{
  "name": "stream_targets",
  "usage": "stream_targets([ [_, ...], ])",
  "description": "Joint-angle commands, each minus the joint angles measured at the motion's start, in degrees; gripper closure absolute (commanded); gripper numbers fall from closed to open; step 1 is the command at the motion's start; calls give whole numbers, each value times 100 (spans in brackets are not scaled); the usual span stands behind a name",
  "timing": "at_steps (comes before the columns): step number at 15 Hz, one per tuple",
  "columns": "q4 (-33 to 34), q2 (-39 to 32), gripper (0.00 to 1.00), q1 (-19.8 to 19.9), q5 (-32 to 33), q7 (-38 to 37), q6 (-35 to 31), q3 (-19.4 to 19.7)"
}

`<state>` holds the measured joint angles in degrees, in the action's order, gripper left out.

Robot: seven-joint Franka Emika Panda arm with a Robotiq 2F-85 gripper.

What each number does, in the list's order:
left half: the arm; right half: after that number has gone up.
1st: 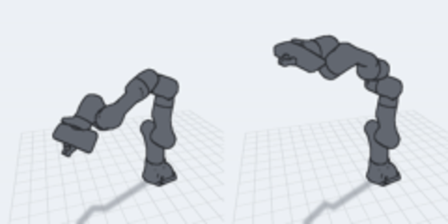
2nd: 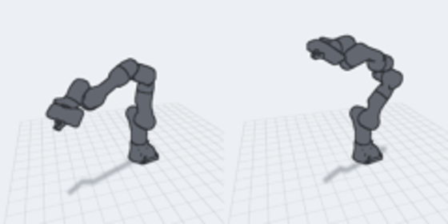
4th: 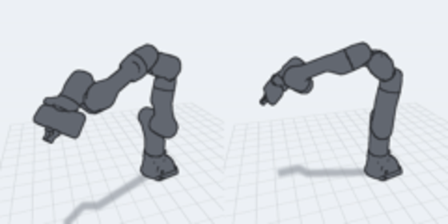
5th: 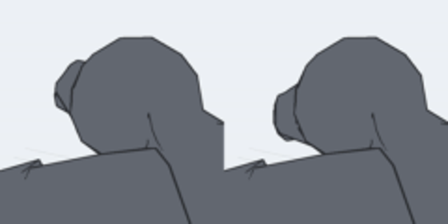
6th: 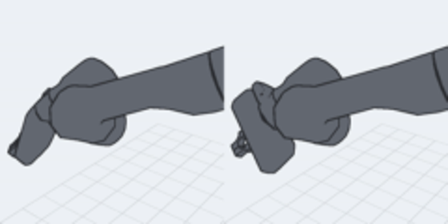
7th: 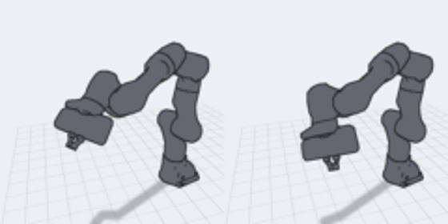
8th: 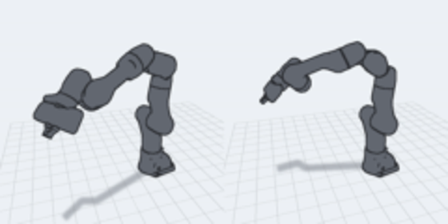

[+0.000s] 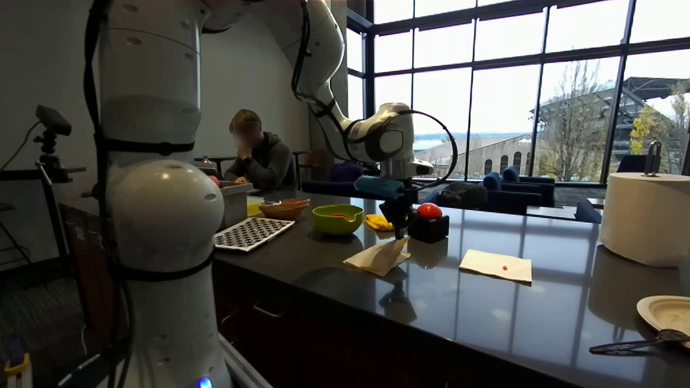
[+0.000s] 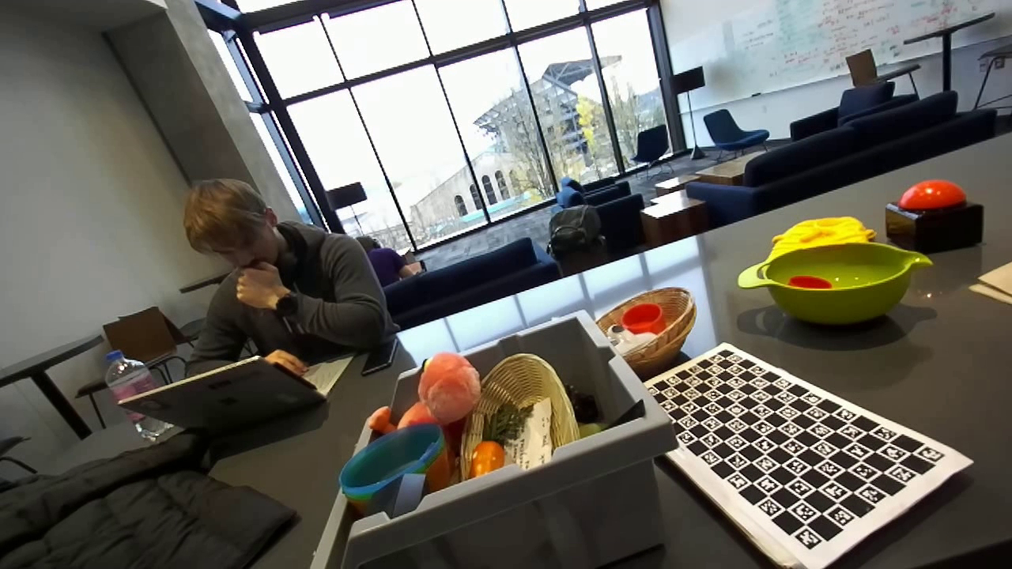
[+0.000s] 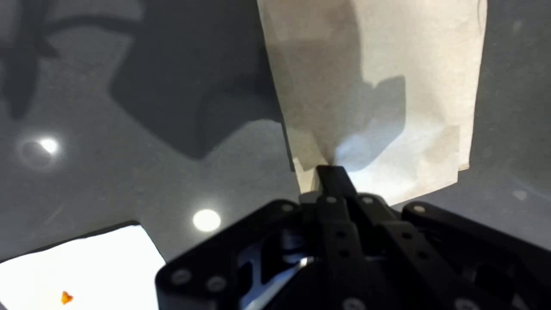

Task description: Pick up one white paper napkin and unfold it onto the table

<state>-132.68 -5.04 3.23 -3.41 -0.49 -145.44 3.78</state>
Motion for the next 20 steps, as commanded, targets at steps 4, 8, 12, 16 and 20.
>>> stream_targets([
  [4, -88, 562, 100, -117, 257, -499, 906, -107],
  [8, -81, 745, 100, -186, 341, -740, 1264, -199],
  [12, -83, 941, 100, -249, 513, -994, 1505, -301],
  [16, -102, 1095, 100, -324, 614, -1202, 1649, -432],
  [20, -103, 1160, 100, -427, 609, -1356, 1836, -599],
])
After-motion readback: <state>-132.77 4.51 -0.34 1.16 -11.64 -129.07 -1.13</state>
